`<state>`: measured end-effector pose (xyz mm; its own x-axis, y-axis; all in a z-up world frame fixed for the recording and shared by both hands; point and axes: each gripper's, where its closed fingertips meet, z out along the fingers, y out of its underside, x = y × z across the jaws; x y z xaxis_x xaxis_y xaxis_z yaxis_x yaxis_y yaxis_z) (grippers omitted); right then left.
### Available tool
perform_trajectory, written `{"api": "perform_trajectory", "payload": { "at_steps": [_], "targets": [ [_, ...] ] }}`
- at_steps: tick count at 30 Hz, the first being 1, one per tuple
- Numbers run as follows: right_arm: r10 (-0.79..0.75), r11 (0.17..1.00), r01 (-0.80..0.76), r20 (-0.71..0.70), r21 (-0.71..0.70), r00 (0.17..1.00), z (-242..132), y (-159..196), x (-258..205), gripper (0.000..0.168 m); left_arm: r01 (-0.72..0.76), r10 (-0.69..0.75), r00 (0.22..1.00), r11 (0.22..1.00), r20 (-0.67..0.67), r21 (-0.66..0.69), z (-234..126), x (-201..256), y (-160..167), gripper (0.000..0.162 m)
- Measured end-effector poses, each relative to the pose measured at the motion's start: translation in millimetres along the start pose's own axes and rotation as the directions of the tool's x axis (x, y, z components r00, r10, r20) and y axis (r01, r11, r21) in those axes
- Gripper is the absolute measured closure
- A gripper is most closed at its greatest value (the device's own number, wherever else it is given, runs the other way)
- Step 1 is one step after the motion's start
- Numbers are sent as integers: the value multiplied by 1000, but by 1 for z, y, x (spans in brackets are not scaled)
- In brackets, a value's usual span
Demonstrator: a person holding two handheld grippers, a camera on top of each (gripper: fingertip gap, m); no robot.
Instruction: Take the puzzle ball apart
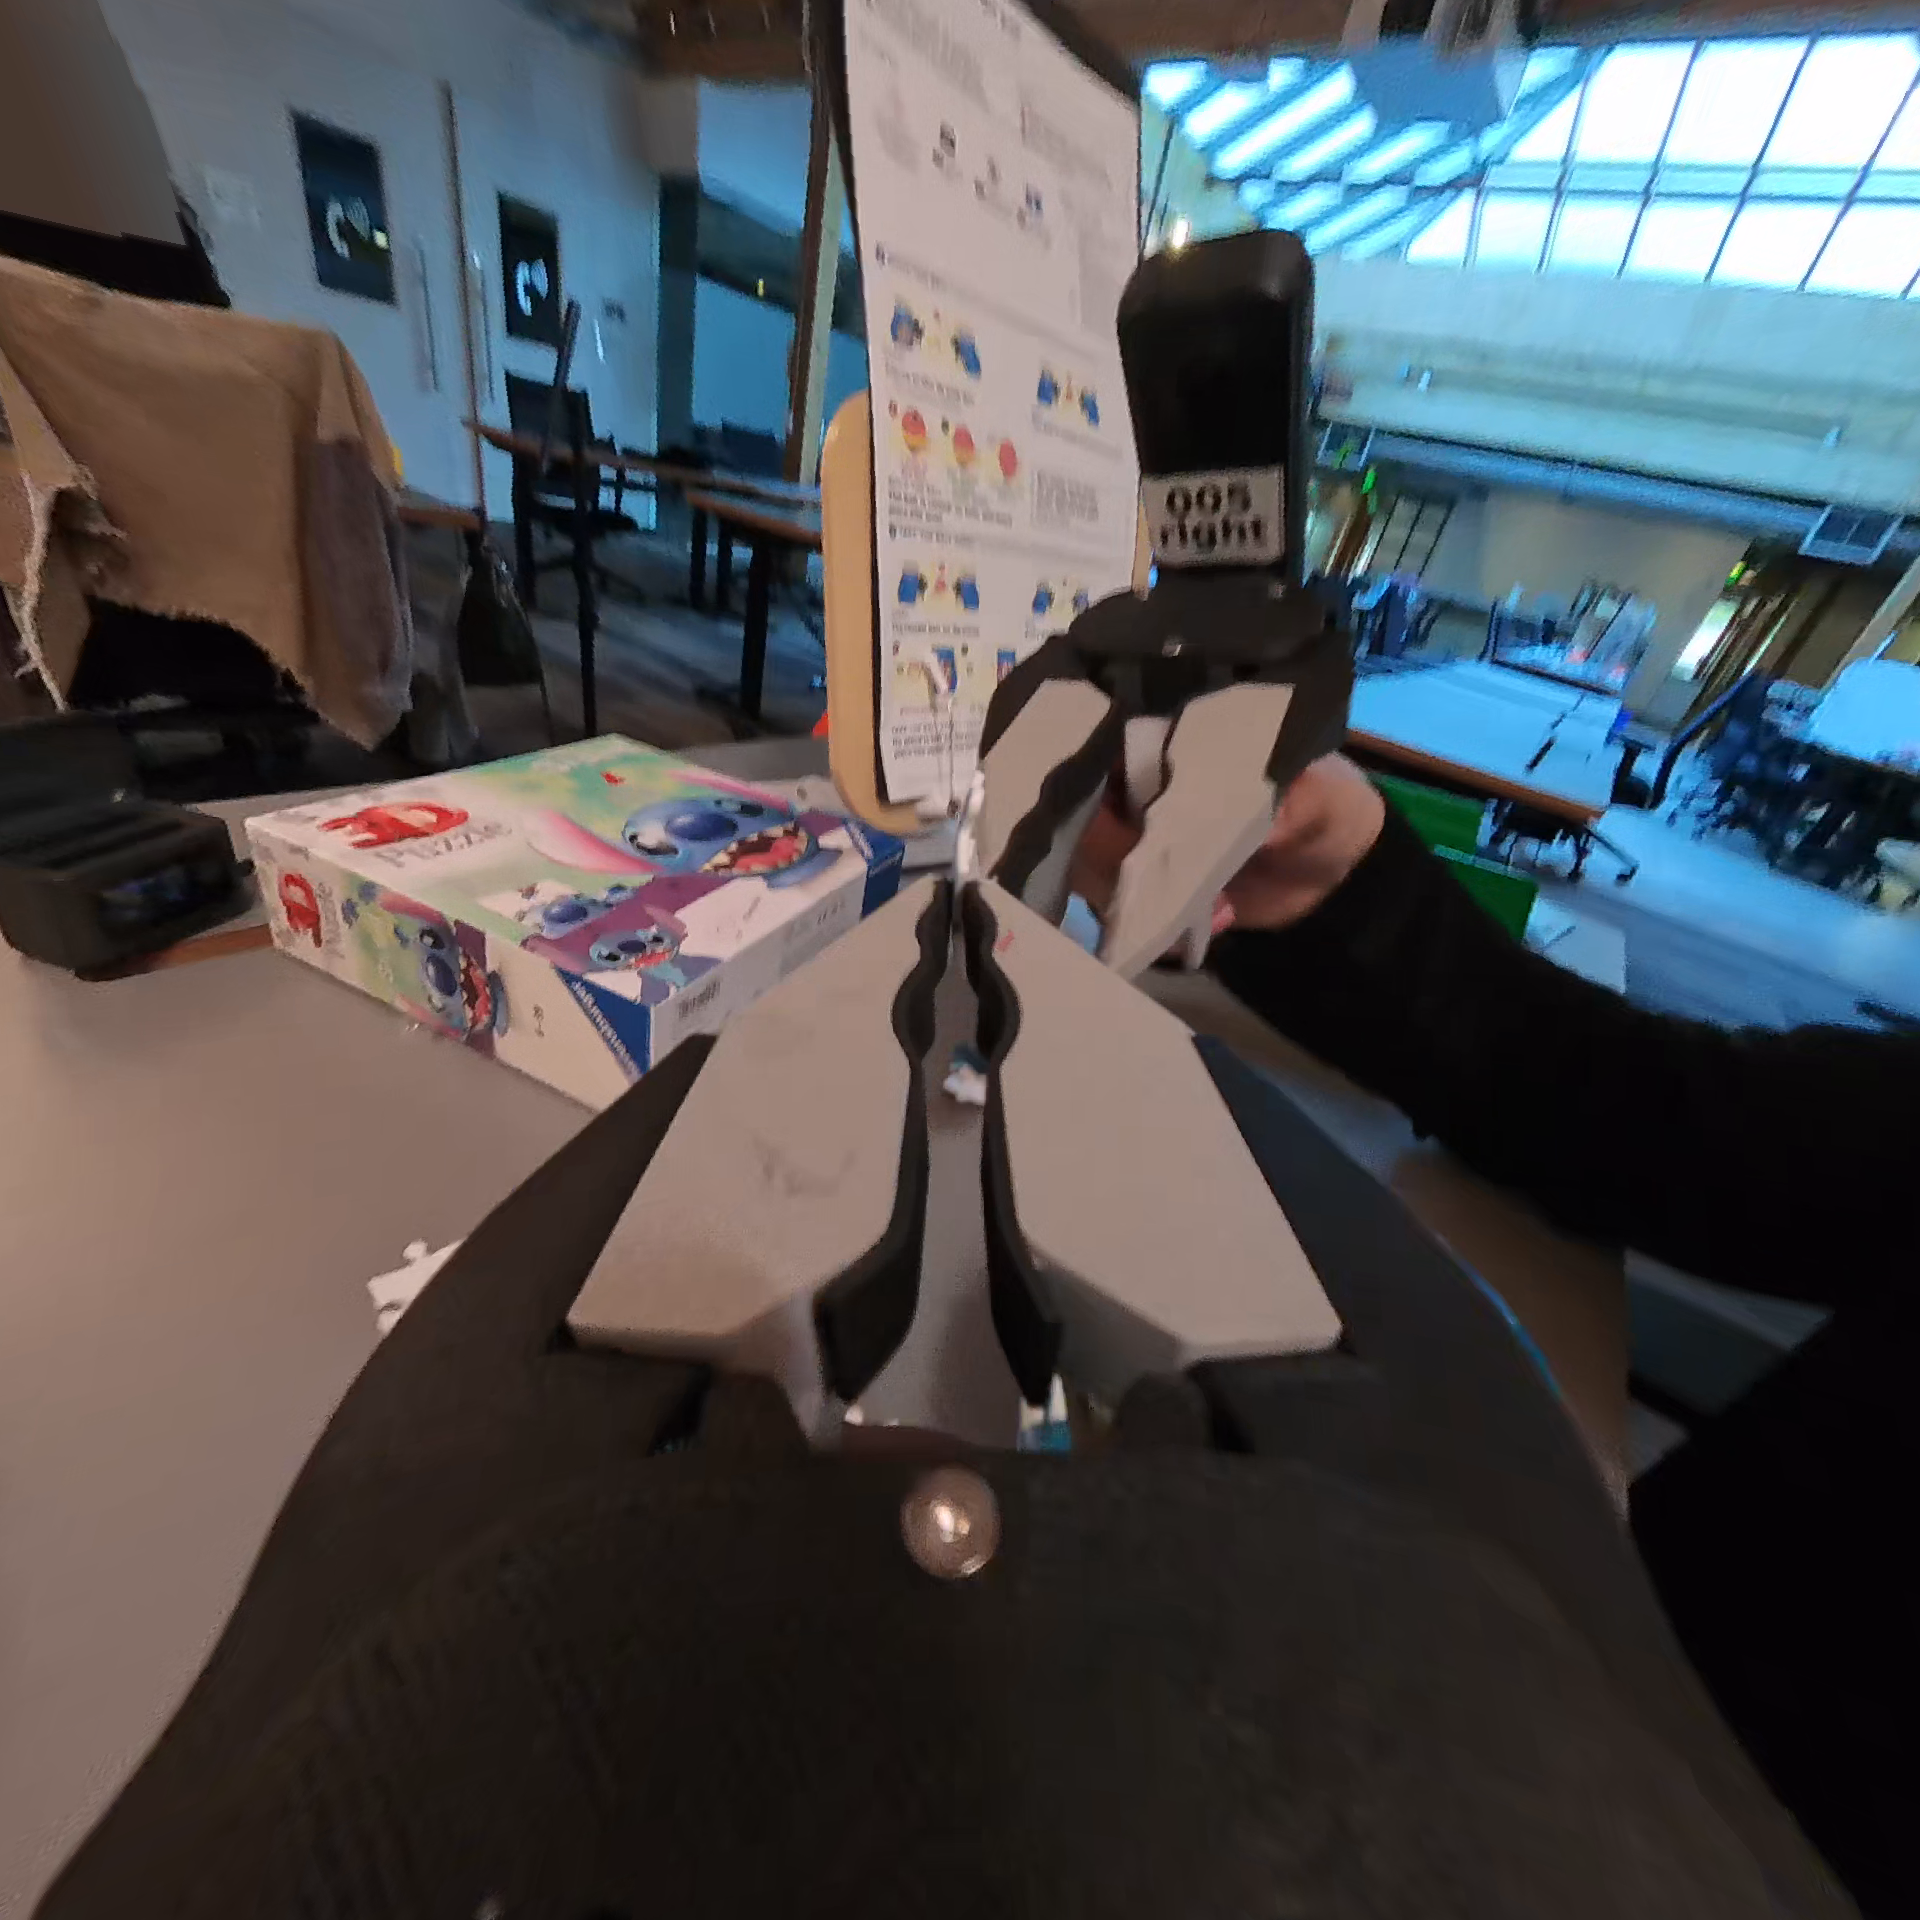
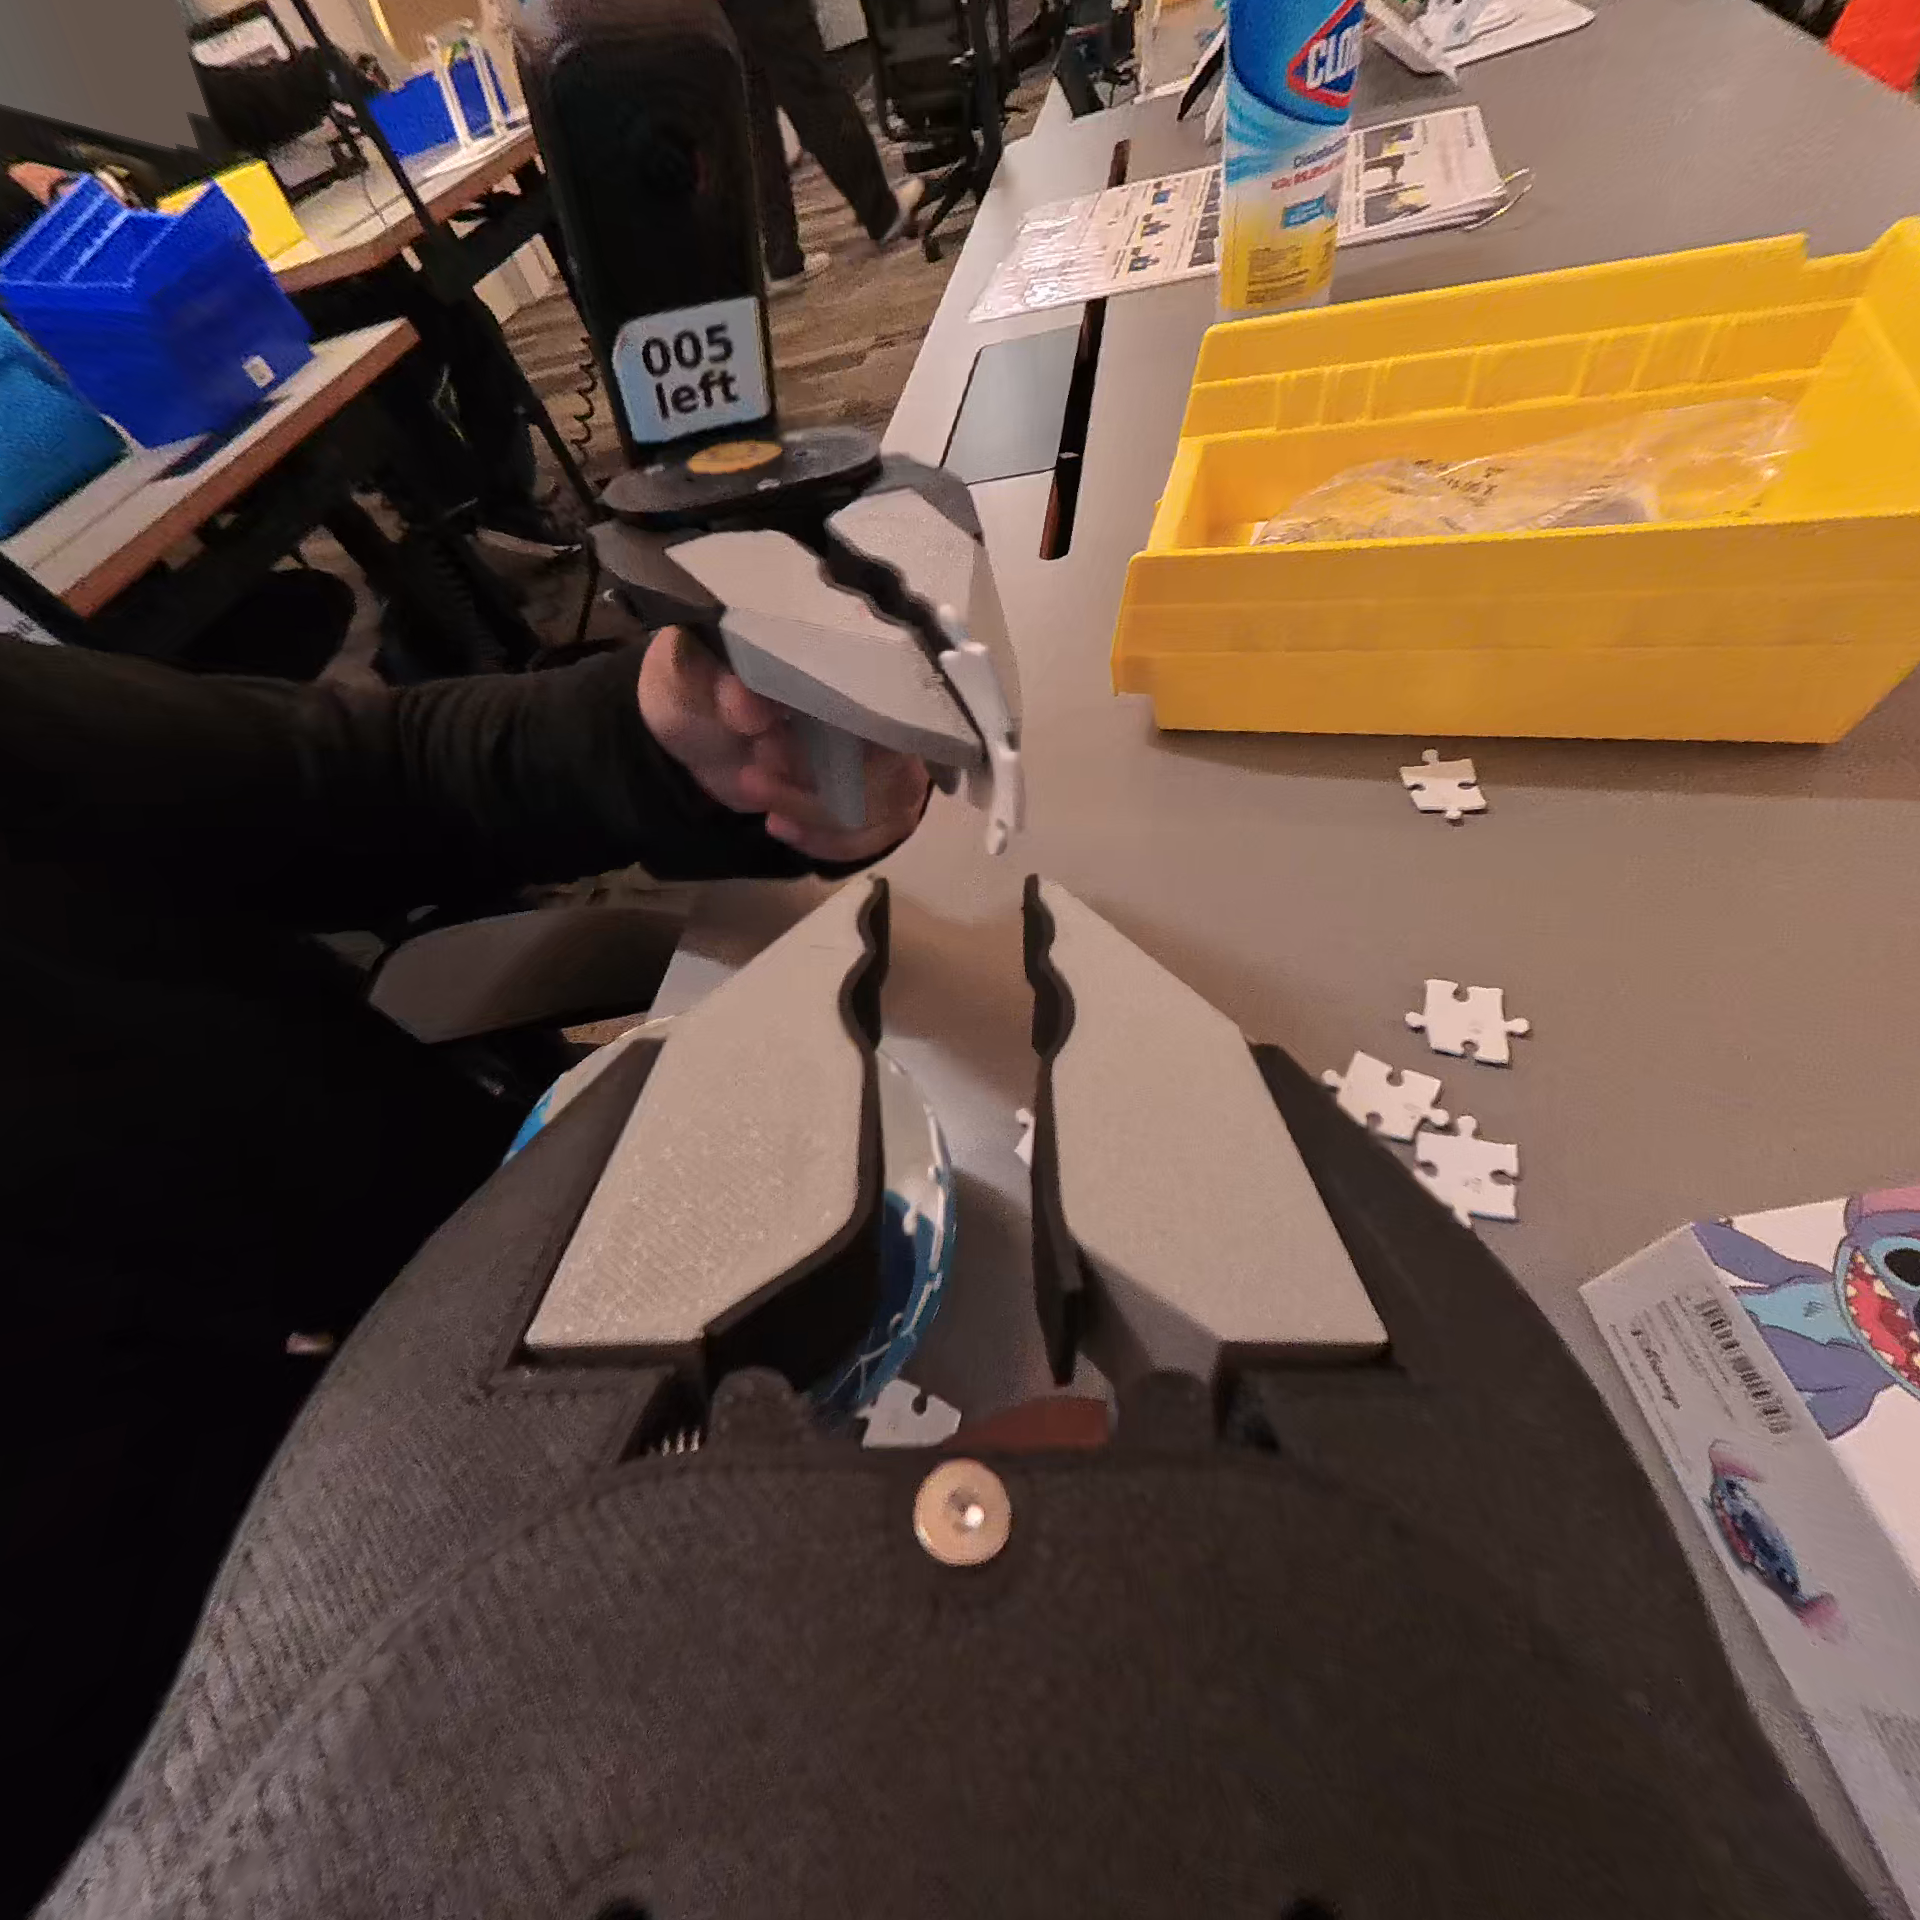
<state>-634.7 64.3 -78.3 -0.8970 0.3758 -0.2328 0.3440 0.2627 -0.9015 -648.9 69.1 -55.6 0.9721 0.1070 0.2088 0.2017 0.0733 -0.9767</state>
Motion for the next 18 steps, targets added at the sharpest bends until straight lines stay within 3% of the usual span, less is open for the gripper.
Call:
{"api": "perform_trajectory", "payload": {
  "at_steps": [2, 3, 8, 11, 14, 18],
  "targets": [
    [-12, 1000, 12, -5, 23, 1000, 4, -3, -1, 167, 22, -22, 1000, 998, -7, 56, 2, 3, -4, 162],
    [-15, 999, 15, 13, 40, 1000, 4, -6, -4, 168, 33, -33, 999, 997, 3, 64, 2, 1, -3, 162],
    [1, 996, -1, -5, 87, 1000, -7, -16, 0, 168, 49, -50, 998, 999, 26, 19, 1, -2, 12, 162],
    [12, 997, -7, -79, 72, 997, -13, -13, 13, 168, 79, -77, 997, 993, -21, 85, -6, 4, 0, 162],
    [38, 996, -39, 8, 75, 999, -4, -11, 1, 149, 131, -125, 991, 985, -54, 116, -7, 6, -9, 162],
    [14, 997, -15, 8, 77, 1000, 4, -11, 0, 168, 103, -99, 994, 988, -38, 113, -1, 9, -4, 162]
  ]
}}
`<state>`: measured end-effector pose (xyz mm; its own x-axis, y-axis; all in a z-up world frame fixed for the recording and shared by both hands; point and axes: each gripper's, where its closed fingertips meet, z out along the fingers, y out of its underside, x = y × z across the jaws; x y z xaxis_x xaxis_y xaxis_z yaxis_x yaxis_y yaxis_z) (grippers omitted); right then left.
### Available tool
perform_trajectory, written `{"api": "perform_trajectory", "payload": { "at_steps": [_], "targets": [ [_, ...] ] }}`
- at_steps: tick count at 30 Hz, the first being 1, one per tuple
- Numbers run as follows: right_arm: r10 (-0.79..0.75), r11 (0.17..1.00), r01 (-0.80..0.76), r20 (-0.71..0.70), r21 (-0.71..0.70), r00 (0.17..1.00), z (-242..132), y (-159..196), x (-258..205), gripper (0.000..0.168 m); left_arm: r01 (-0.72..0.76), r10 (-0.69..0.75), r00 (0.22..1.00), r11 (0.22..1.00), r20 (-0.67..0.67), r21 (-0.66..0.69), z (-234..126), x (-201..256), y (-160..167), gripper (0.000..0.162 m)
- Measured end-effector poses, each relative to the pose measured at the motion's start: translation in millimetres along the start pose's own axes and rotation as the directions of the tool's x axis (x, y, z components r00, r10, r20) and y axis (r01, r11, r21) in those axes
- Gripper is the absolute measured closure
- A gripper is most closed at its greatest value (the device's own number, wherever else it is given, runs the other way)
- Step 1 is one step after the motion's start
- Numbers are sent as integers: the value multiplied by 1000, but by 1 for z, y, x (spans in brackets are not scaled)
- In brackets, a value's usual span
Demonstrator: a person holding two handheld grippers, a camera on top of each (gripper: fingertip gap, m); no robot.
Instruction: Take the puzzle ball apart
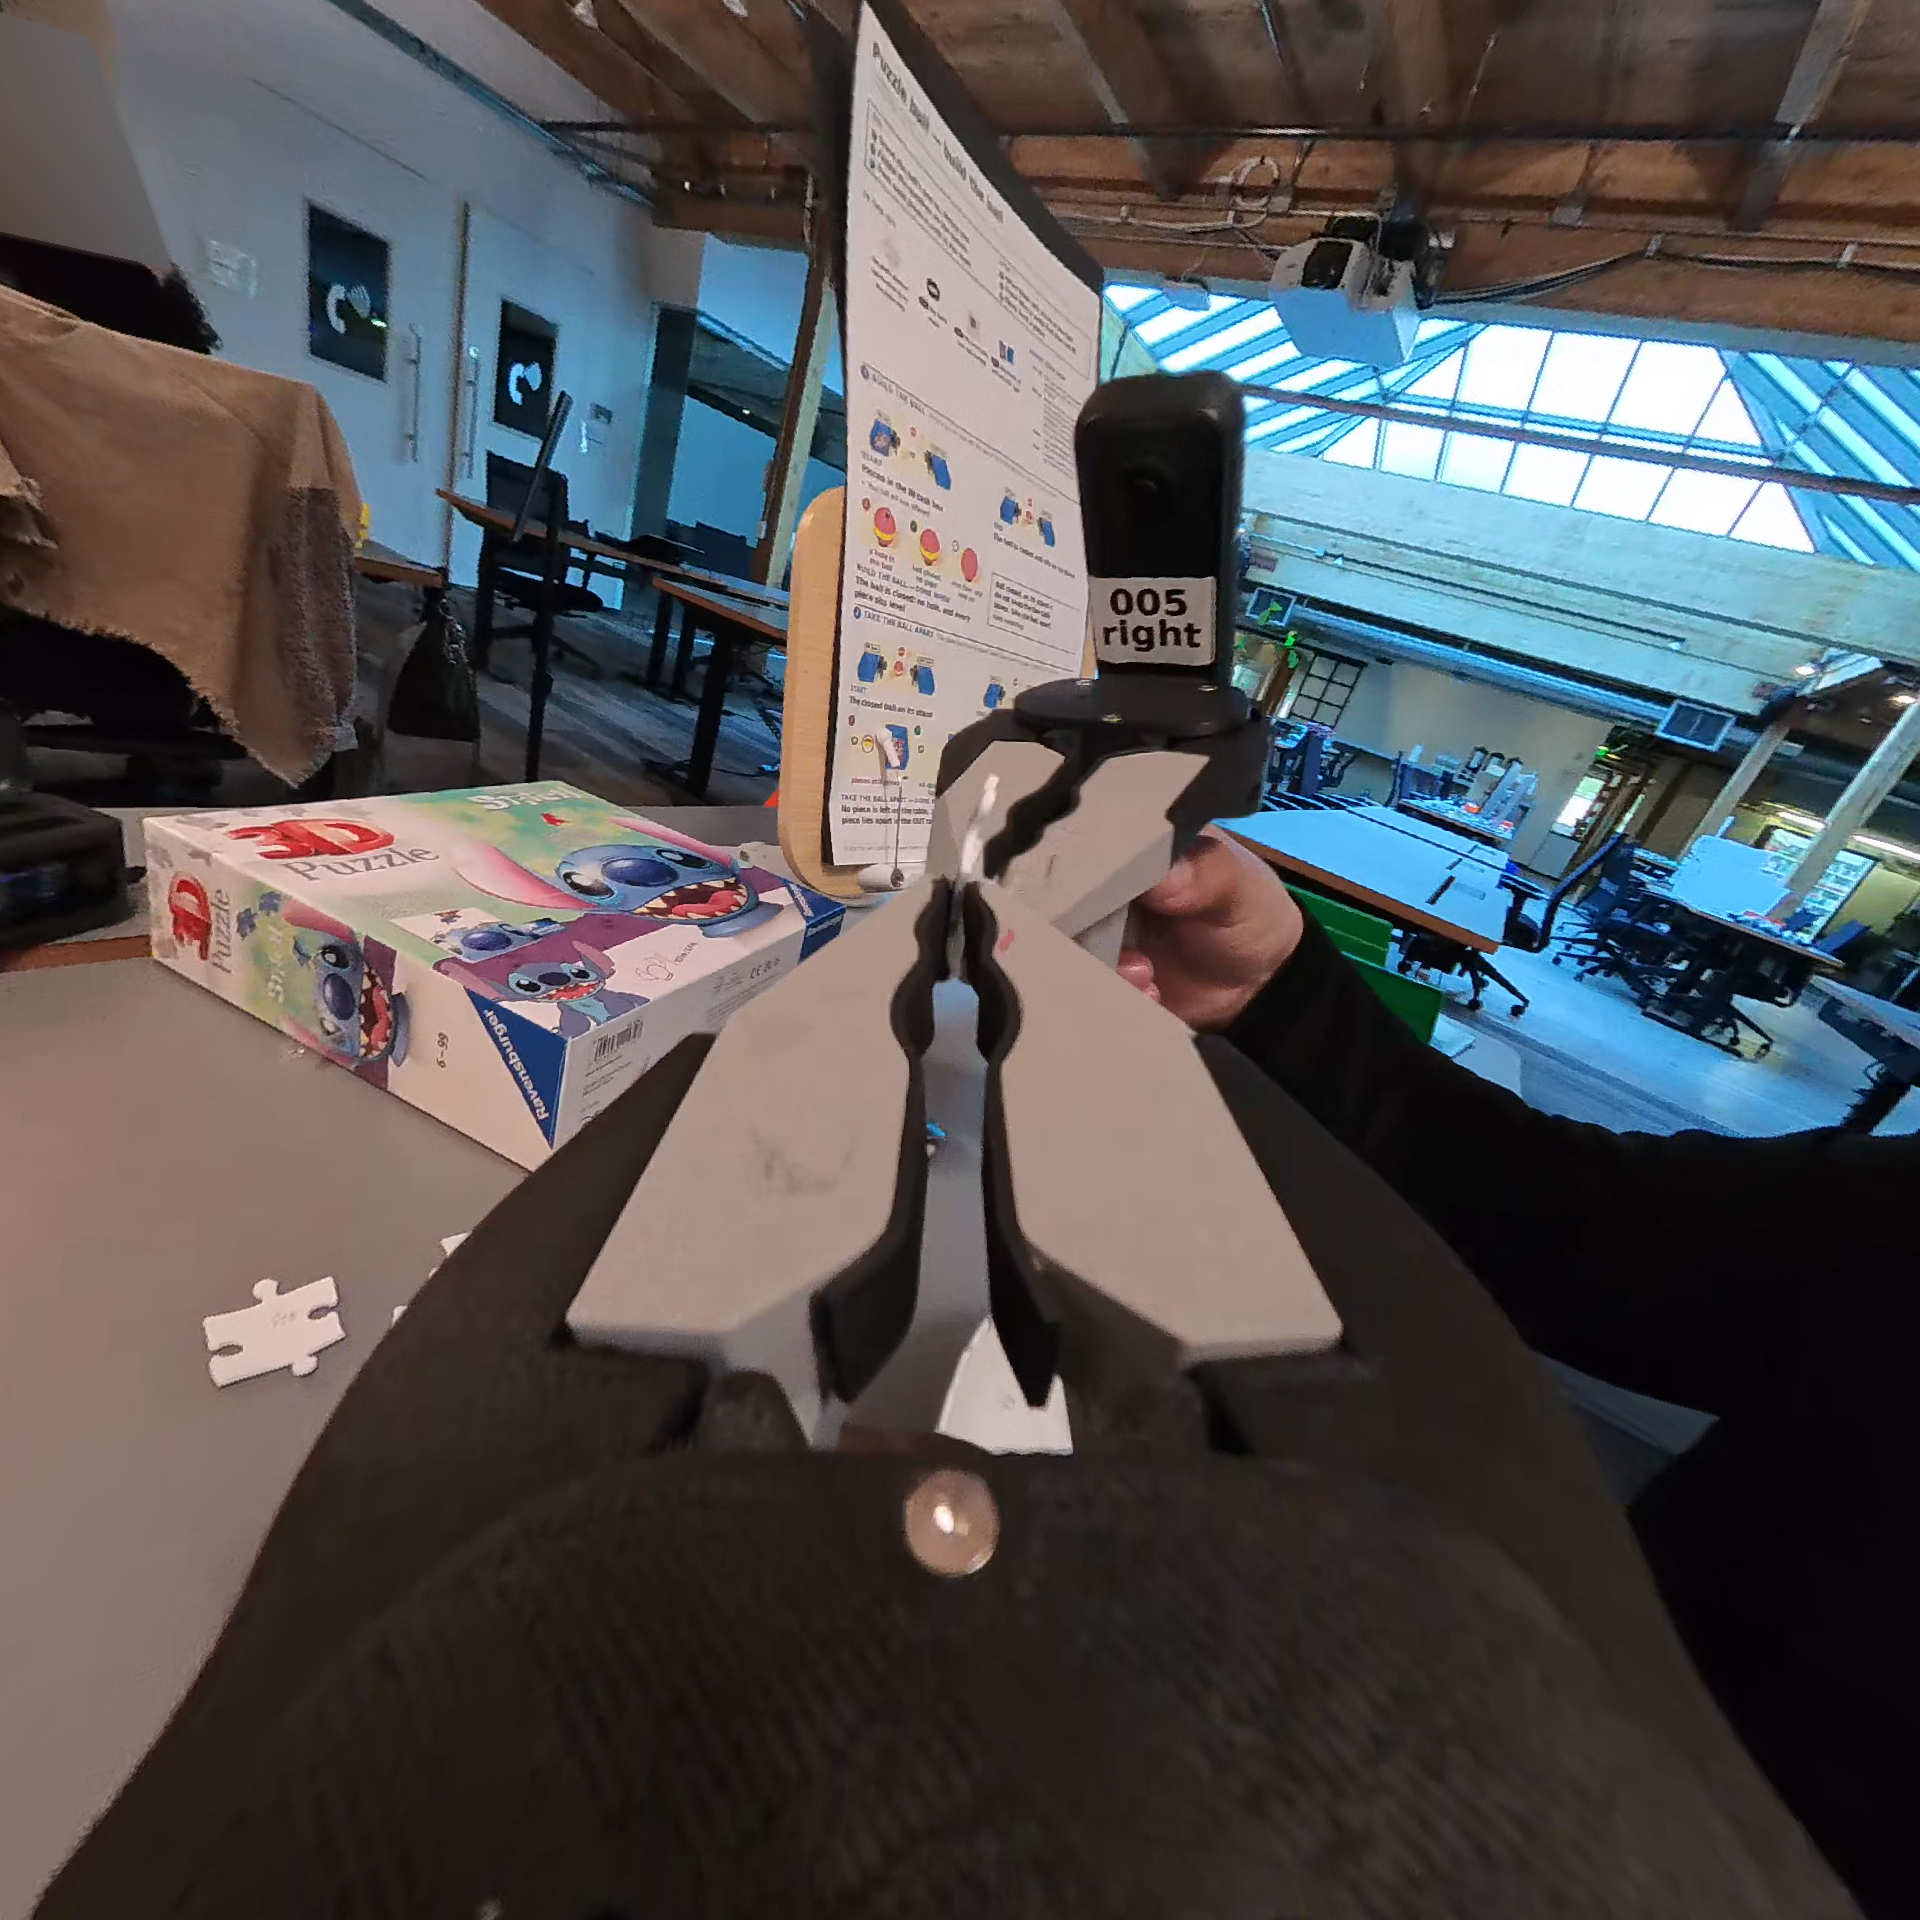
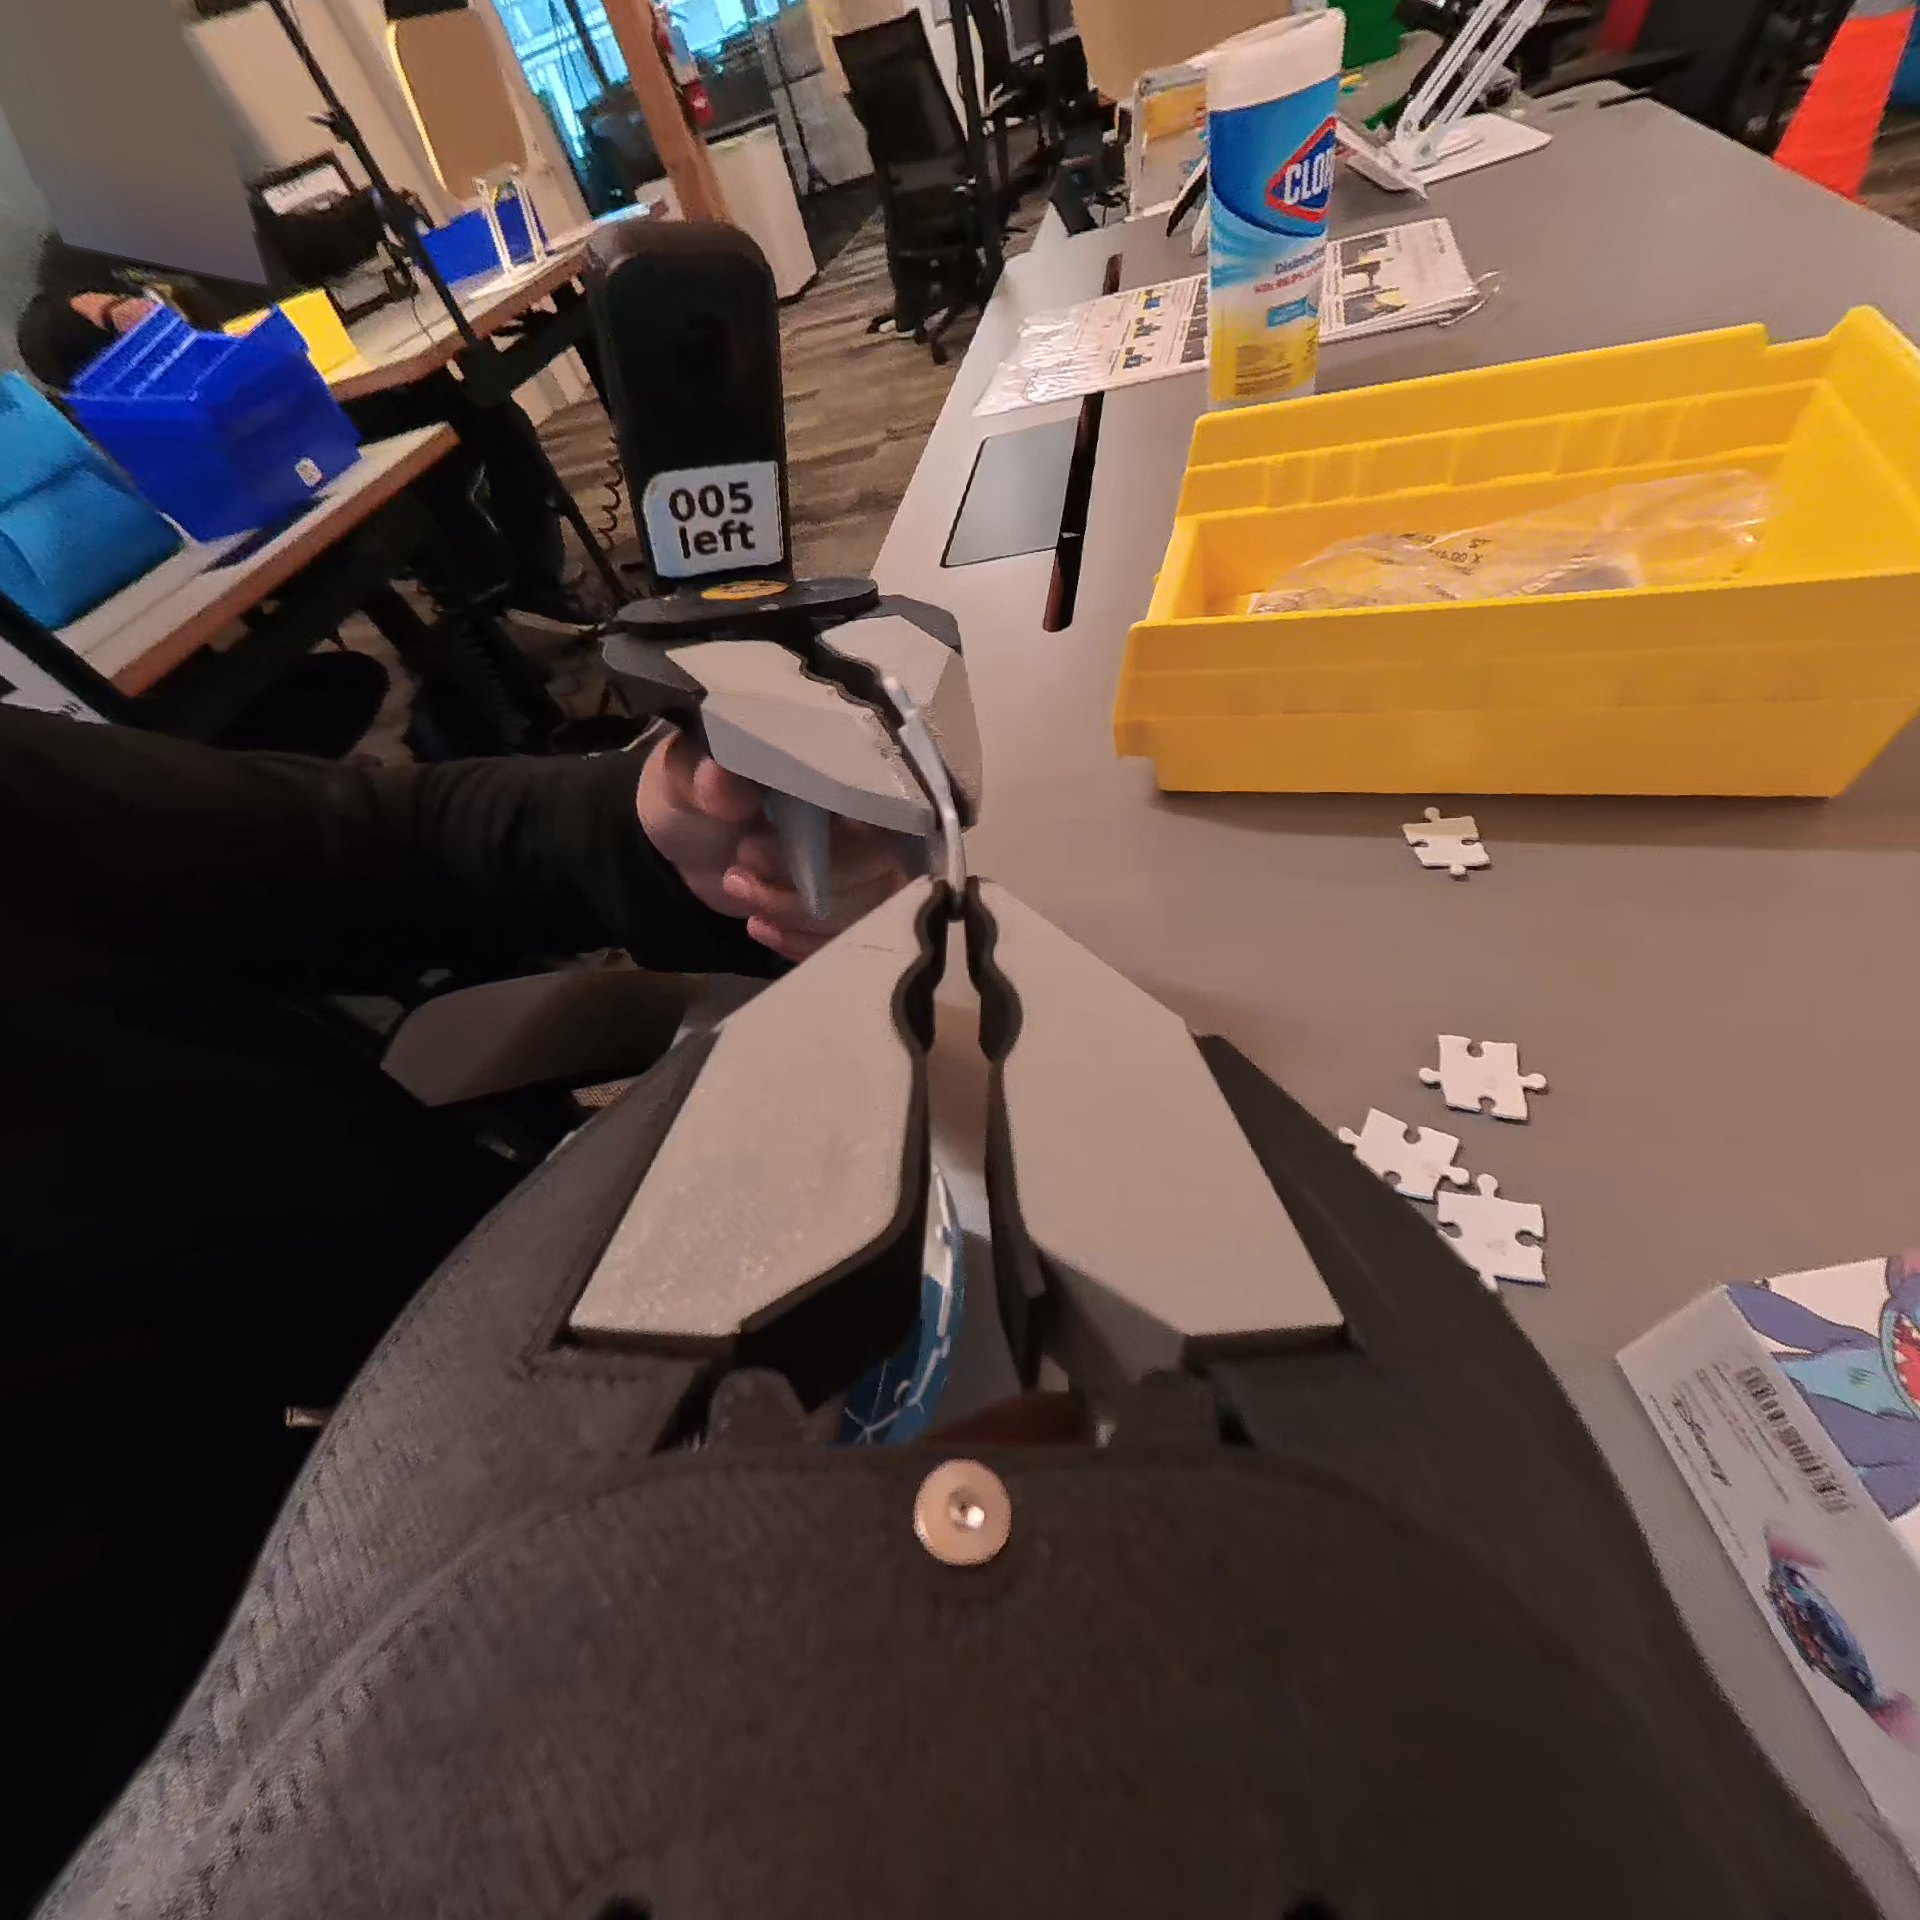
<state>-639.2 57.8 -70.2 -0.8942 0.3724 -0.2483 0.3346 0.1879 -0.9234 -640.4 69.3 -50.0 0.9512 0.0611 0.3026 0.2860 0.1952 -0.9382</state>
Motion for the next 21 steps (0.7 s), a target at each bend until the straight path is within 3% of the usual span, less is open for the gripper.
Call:
{"api": "perform_trajectory", "payload": {
  "at_steps": [5, 9, 13, 16, 18, 21],
  "targets": [
    [-45, 997, 43, -31, -62, 998, -7, 6, 1, 168, -17, 17, 1000, 998, -3, -67, -5, 0, 9, 162],
    [-111, 972, 90, -84, -217, 990, -13, 25, 6, 168, -176, 184, 982, 970, 34, -167, -11, -2, 10, 146],
    [-217, 912, 160, -112, -378, 970, -11, 44, 4, 168, -345, 365, 931, 872, -6, -348, -5, 4, 29, 144],
    [-277, 882, 194, -138, -430, 951, -10, 48, 5, 168, -416, 440, 896, 788, -57, -453, -1, 4, 46, 161],
    [-294, 870, 201, -147, -450, 945, -12, 51, 7, 168, -431, 459, 886, 760, -69, -486, -1, 3, 52, 162],
    [-274, 880, 190, -139, -436, 952, -13, 50, 6, 168, -385, 406, 912, 790, -63, -477, -1, 2, 54, 162]
  ]
}}
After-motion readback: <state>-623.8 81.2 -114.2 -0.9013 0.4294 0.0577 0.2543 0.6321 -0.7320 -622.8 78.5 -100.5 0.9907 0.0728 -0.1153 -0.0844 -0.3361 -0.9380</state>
